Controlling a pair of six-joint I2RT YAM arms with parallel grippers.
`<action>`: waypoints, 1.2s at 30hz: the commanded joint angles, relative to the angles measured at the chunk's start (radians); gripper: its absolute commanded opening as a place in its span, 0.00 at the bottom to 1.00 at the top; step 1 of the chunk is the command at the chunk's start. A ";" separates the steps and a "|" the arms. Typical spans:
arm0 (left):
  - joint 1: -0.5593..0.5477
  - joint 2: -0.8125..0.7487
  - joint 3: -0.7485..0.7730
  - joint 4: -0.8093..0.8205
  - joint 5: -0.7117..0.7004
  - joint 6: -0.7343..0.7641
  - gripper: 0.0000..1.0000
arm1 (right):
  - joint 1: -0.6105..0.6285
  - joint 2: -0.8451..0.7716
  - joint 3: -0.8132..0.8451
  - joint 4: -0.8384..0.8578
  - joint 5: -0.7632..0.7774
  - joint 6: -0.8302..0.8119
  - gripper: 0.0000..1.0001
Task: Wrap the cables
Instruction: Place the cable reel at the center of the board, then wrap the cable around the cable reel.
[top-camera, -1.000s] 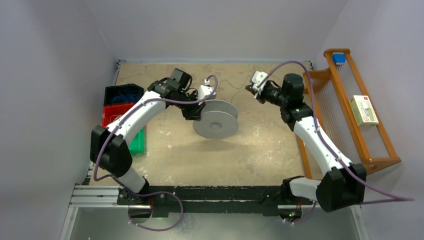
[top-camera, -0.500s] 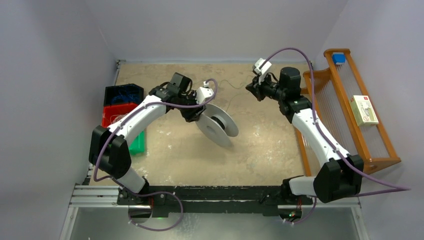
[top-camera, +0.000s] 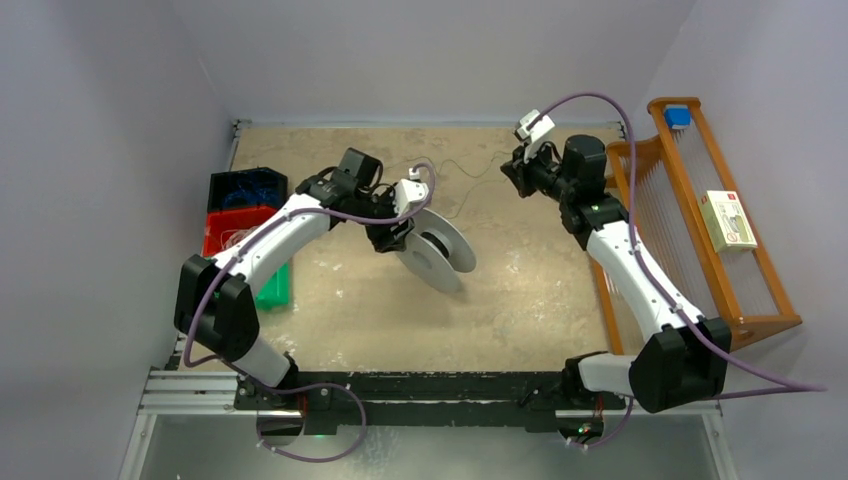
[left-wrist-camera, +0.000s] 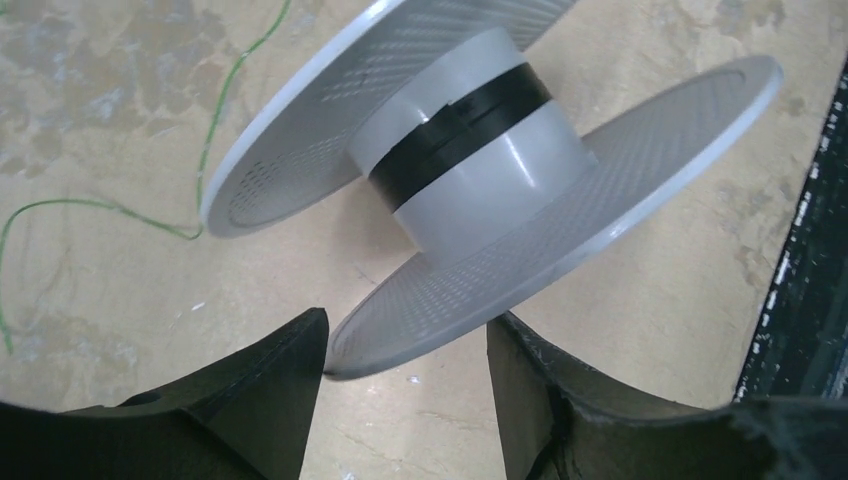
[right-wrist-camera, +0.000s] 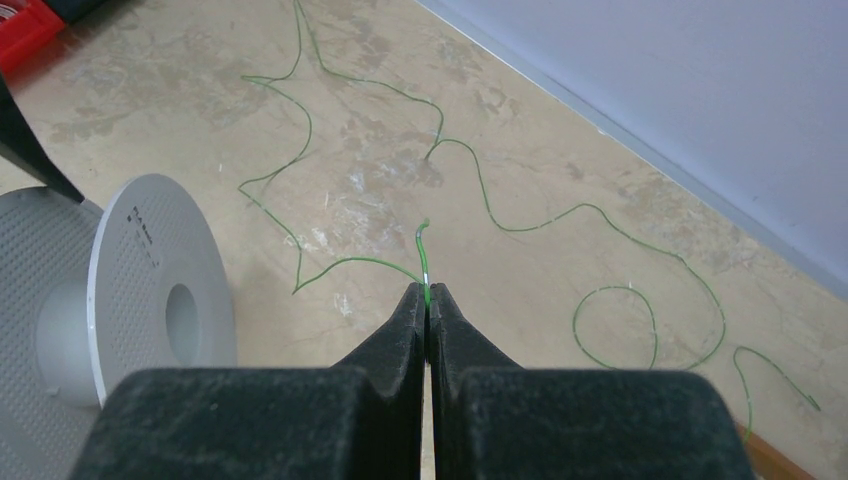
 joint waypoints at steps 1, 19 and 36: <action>-0.025 0.059 0.058 -0.087 0.129 0.122 0.56 | 0.001 -0.004 -0.004 0.024 0.019 0.017 0.00; -0.037 0.007 0.166 -0.119 -0.122 0.145 0.00 | 0.001 0.014 0.095 -0.174 -0.002 -0.032 0.00; -0.163 -0.363 -0.109 0.298 -0.408 0.252 0.00 | 0.001 0.119 0.227 -0.364 -0.336 -0.001 0.00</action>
